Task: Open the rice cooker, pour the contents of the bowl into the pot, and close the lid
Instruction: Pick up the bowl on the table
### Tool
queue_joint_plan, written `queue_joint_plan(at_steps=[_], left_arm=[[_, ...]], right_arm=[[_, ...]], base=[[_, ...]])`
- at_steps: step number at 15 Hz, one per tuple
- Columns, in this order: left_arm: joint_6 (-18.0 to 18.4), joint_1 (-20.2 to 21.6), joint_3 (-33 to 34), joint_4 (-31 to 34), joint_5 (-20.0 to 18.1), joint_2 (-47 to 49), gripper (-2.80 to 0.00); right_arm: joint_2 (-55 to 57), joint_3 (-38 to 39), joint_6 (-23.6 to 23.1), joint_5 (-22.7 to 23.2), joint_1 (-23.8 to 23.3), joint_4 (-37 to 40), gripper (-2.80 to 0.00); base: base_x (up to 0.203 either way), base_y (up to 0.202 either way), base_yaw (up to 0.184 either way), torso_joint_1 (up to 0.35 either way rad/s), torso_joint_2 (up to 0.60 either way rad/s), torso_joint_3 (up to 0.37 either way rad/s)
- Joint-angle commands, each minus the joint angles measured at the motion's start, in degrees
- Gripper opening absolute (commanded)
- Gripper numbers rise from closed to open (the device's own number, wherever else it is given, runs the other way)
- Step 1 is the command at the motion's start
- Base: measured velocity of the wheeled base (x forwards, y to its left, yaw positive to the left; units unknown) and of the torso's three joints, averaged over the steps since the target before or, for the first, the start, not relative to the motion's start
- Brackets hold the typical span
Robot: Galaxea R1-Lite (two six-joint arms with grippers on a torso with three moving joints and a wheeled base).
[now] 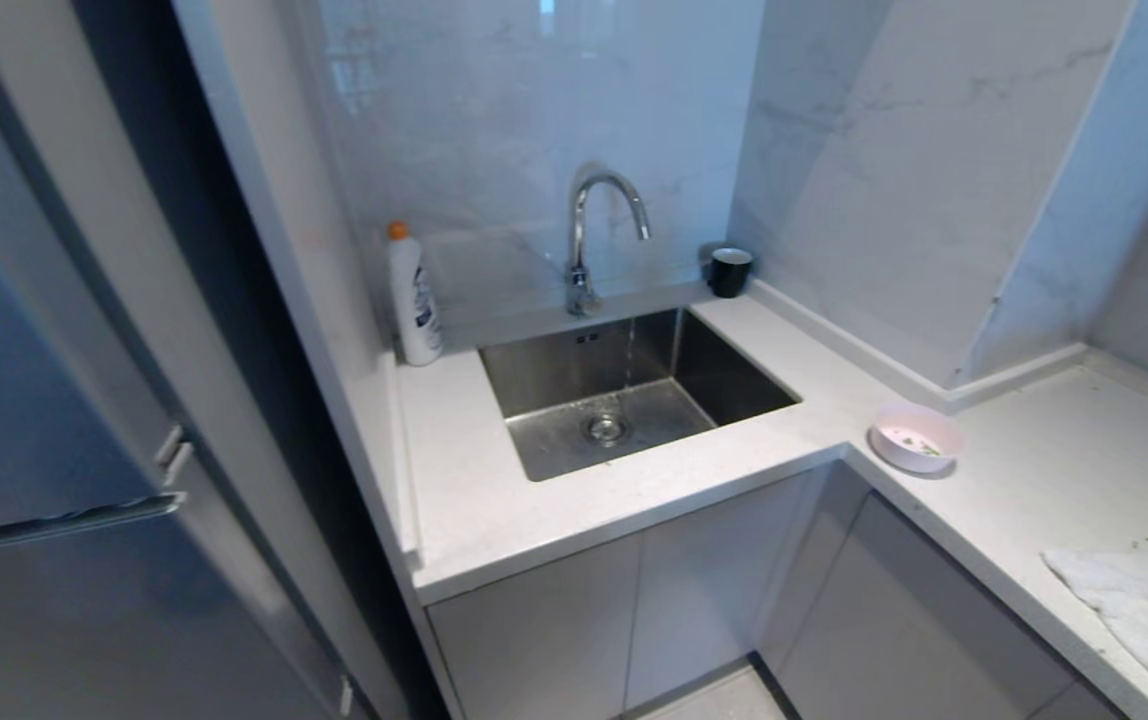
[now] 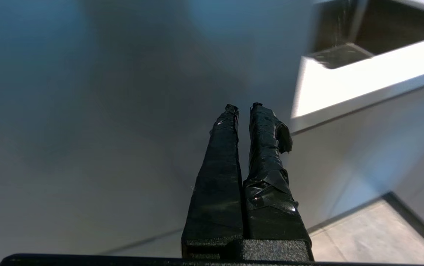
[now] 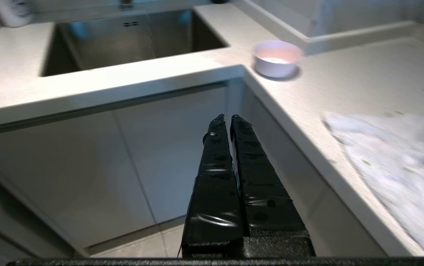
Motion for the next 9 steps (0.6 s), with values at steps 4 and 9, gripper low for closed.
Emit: queue_joint_plan(at_steps=[4,9], left_arm=[[0.03,0.01,0.09,0.04,-0.01,0.15,-2.8],[0.03,0.01,0.09,0.04,-0.01,0.15,-2.8]], right_arm=[[0.0,-0.02,-0.02,0.05,-0.02,-0.01,-2.8],[0.0,-0.02,-0.02,0.05,-0.02,-0.02,-2.8]], base=[[-0.001,0.0,0.085,0.001,0.0,0.0],[0.0,0.0,0.0,0.0,0.0,0.0]])
